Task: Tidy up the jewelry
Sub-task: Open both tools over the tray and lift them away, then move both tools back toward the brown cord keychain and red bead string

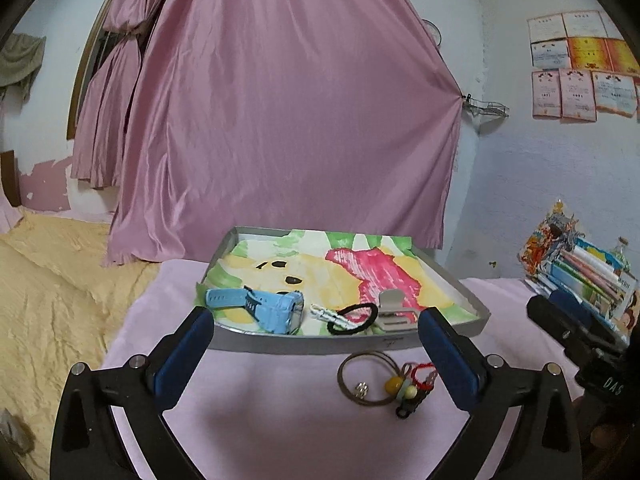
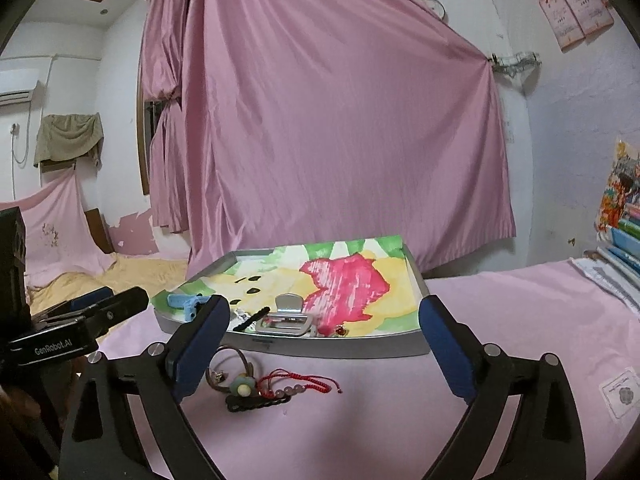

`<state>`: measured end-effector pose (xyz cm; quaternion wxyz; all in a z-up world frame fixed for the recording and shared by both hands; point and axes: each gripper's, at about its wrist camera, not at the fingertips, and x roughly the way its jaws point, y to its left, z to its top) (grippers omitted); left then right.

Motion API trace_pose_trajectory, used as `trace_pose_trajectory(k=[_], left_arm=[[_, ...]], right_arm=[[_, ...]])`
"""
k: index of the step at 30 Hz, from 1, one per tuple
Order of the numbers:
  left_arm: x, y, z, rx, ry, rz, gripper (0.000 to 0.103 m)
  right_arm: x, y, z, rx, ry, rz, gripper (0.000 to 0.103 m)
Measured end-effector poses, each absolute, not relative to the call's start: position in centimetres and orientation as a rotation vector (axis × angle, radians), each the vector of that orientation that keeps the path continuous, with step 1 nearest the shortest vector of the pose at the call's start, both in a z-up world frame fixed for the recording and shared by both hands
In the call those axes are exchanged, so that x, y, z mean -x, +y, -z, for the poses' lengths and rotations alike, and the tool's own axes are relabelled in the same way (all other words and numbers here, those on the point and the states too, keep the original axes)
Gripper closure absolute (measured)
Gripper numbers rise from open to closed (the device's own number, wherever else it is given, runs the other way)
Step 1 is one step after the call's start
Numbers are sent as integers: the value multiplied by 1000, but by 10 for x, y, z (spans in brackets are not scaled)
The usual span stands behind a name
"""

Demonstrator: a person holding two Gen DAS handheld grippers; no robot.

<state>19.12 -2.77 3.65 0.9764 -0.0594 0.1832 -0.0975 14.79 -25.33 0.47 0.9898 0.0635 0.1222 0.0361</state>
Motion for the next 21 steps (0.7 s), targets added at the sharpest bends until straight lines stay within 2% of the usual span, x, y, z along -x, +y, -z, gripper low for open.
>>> trace_pose_trajectory(k=[10,21], left_arm=[[-176,-23,-25,62,382,182,0],[-192,-27,-12,29,506,227,0]], right_arm=[[-126,-249,0,-80,261,-56,9],[-146,-252,21,-89,421,-80,9]])
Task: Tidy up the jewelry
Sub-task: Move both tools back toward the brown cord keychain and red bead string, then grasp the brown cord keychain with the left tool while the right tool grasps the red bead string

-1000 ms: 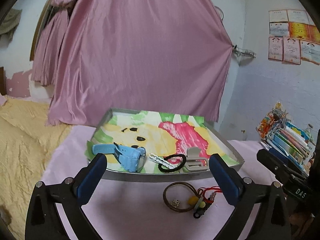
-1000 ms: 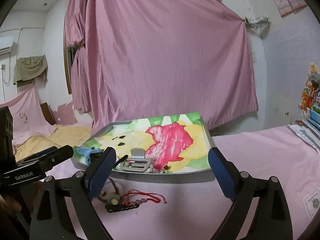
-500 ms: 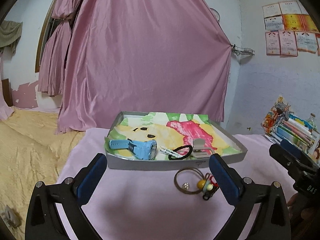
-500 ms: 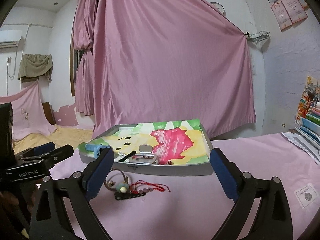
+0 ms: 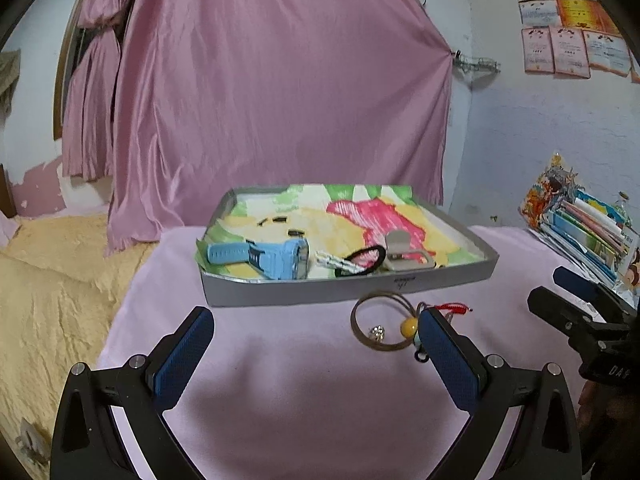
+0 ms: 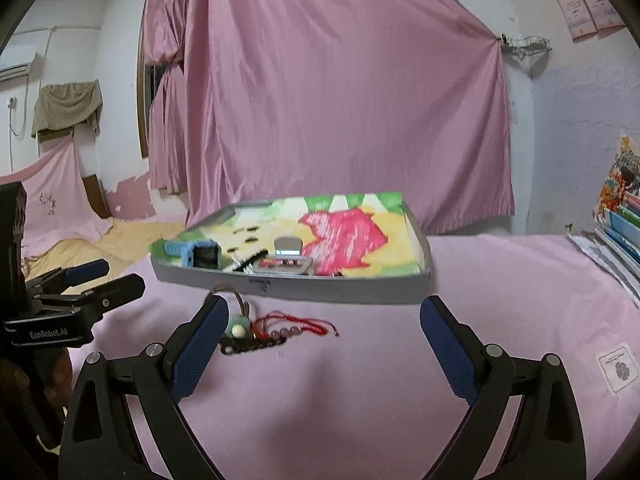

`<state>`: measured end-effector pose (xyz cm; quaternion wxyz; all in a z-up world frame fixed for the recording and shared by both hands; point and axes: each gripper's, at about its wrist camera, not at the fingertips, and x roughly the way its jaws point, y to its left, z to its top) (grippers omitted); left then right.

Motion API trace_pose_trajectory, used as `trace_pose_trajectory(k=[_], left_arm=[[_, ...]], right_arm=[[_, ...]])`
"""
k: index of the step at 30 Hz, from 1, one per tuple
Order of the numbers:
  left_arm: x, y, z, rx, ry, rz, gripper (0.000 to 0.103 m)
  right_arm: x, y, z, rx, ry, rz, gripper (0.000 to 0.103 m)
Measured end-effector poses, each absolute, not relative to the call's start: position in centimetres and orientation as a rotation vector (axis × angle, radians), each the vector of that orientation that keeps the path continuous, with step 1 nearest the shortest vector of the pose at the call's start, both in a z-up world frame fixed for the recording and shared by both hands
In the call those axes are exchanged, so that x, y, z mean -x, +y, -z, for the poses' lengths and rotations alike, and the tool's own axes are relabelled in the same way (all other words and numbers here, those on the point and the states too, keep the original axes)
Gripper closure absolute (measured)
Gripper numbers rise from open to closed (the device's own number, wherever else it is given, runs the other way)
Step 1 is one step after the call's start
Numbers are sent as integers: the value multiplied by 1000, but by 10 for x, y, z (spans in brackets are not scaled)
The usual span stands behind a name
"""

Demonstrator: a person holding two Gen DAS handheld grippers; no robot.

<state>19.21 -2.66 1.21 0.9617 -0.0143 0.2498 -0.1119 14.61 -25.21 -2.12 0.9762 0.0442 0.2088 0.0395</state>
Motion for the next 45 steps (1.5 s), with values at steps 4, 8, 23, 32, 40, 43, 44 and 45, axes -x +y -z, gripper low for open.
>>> trace_pose_trajectory(k=[4,8,23,32,40,43,44,45], left_arm=[[-202,-25,-7,41,570,238,0],[-215,-26,-2,42,643,242,0],[-252,-34,8,145,789,317,2],[-266,-48,11,179,822,393,38],[-280,-52,17,188,858,394,60],[-282,-53,19,186,867,398,69],[-283,-53,19,185,870,399,70],[-283,-53,20,184,872,401,73]], right_arm=[[-156,-254,29,-108,488,-87,9],[-170,-257,35,-137,564,-95,9],[-220,-258,59,-196,800,-140,11],[-244,-250,61,-177,849,-169,41],[-259,-241,60,-115,880,-180,51],[-261,-237,59,-79,886,-189,54],[-261,-236,58,-75,885,-200,56],[-262,-235,58,-72,886,-209,59]])
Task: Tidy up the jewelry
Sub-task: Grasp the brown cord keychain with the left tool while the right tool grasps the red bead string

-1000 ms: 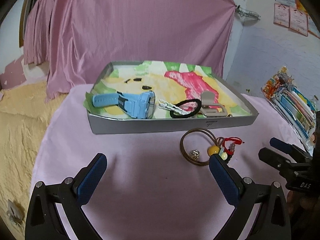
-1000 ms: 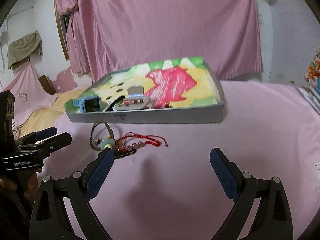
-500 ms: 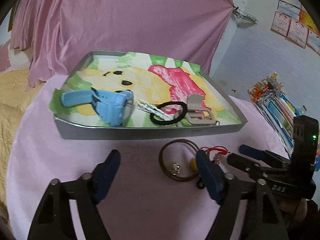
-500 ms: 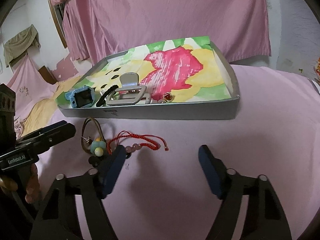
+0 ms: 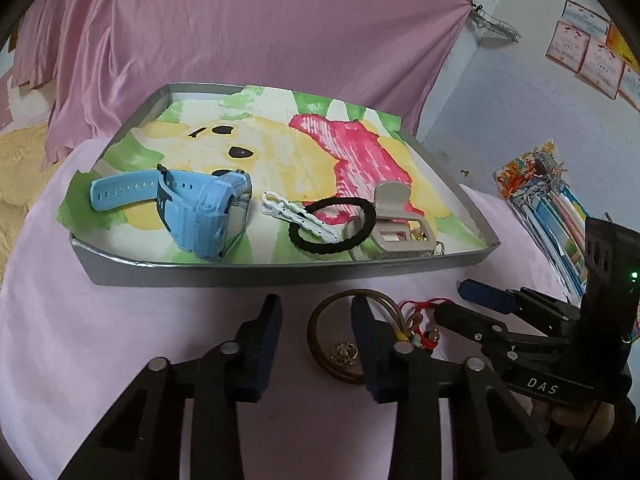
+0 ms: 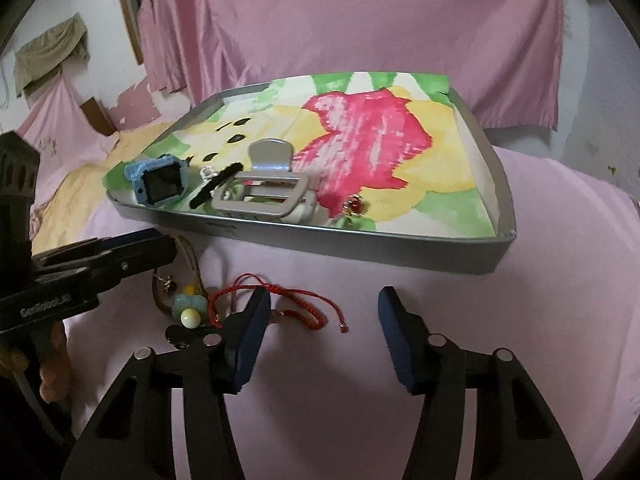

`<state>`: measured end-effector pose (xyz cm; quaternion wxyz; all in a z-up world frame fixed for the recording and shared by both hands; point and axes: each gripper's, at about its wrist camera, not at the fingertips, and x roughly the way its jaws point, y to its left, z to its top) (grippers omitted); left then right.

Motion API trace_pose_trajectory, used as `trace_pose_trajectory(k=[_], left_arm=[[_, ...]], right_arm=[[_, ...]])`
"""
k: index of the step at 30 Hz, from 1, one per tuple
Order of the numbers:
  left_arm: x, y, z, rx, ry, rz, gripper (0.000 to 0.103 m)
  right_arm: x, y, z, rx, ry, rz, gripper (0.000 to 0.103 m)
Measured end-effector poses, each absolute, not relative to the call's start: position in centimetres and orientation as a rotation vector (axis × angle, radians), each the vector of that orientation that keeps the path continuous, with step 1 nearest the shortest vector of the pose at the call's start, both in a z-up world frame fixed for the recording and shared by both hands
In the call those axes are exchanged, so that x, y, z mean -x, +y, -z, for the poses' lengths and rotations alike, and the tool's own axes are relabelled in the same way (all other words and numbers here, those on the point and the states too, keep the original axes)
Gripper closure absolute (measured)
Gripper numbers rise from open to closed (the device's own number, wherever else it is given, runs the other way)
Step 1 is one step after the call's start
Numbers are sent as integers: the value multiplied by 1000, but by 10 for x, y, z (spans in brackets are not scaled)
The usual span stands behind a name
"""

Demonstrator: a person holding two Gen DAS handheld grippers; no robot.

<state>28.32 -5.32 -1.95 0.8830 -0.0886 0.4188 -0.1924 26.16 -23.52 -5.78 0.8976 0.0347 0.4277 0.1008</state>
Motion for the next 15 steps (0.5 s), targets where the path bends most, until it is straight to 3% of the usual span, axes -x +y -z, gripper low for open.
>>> trace_pose_trajectory(k=[6,10,12,15], left_arm=[[-284,-58,21,156,883,412,93],[-281,-57,17,155,862,419,97],[-279,-57,14,156,848,422,98],[-276,-56,10,156,829,427,98]], right_arm=[[-259,-233,55,-50,888,-248,70],[-254,-236,59,-65,896,-277,73],[-252,-234,60,-22,897,-245,84],[-251,-237,60,-39,896,-248,87]])
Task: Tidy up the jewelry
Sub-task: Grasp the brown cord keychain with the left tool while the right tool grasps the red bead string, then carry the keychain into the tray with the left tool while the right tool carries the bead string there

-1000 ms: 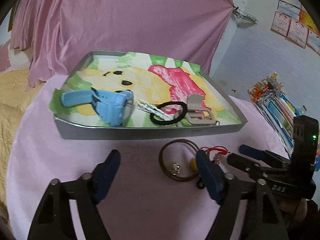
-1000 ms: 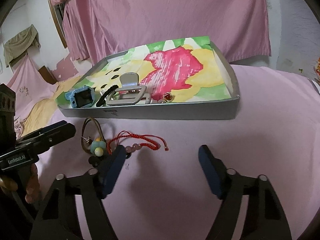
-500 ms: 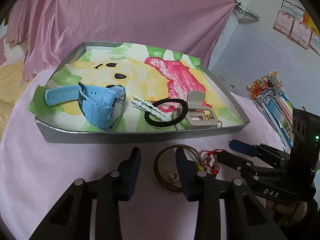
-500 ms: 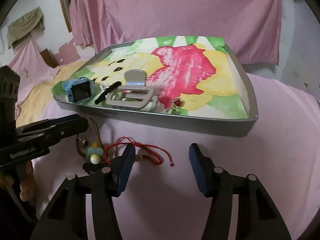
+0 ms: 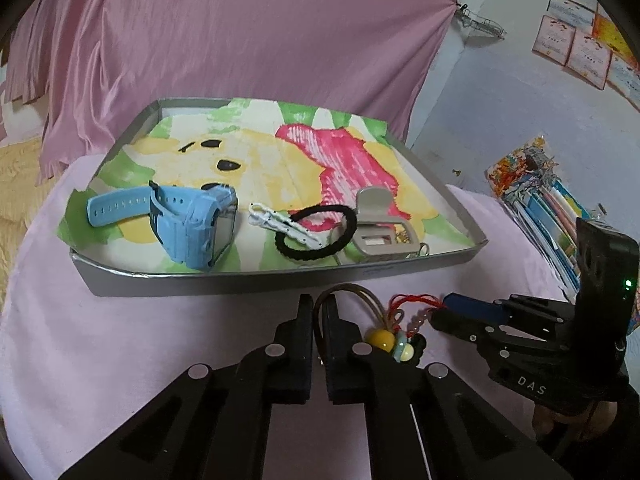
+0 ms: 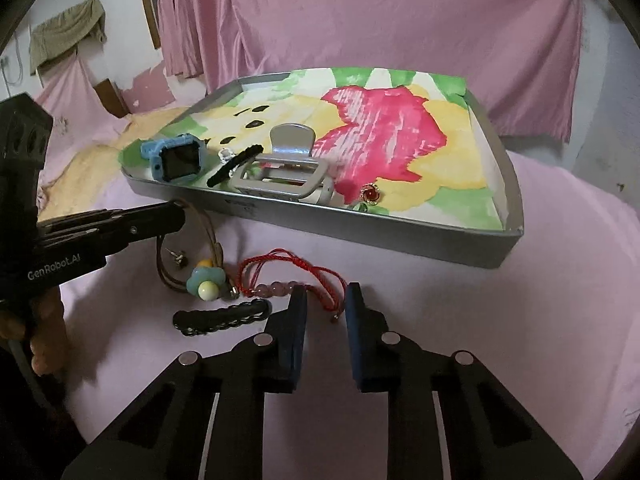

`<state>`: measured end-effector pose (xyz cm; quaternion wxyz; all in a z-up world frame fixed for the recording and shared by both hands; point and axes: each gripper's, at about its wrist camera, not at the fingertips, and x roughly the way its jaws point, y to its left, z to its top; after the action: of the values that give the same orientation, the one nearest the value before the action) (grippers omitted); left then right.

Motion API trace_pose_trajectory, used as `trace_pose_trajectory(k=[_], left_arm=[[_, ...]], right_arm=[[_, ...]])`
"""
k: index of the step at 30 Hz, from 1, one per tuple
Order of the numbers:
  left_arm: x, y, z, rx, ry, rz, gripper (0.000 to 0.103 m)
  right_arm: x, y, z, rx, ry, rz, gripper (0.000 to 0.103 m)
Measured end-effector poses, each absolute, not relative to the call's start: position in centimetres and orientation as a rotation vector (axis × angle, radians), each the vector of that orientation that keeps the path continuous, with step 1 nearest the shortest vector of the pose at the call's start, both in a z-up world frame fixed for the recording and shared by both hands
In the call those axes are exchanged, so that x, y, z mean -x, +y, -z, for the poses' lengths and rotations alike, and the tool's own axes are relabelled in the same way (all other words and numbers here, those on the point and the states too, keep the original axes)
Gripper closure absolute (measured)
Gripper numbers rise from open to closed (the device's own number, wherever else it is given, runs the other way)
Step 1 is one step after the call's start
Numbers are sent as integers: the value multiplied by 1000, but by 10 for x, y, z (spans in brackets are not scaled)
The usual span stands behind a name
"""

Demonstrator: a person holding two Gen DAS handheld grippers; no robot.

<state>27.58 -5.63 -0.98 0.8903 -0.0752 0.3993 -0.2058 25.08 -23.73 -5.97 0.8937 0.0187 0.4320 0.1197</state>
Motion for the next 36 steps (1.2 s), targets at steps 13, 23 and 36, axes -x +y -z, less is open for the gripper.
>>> trace_pose_trajectory(k=[13,23,36], left_arm=[[-259,-51,-7,164,755,439,100],[-249,-49,-26,149,699,442,100],[-254,-48,-63,165,572,453,100]], right_arm=[[-239,-237,57,-35,858,-276,97],[-212,-246,23,-49,731,-247,97],[-228,-261,-7,-89,605,-190,97]])
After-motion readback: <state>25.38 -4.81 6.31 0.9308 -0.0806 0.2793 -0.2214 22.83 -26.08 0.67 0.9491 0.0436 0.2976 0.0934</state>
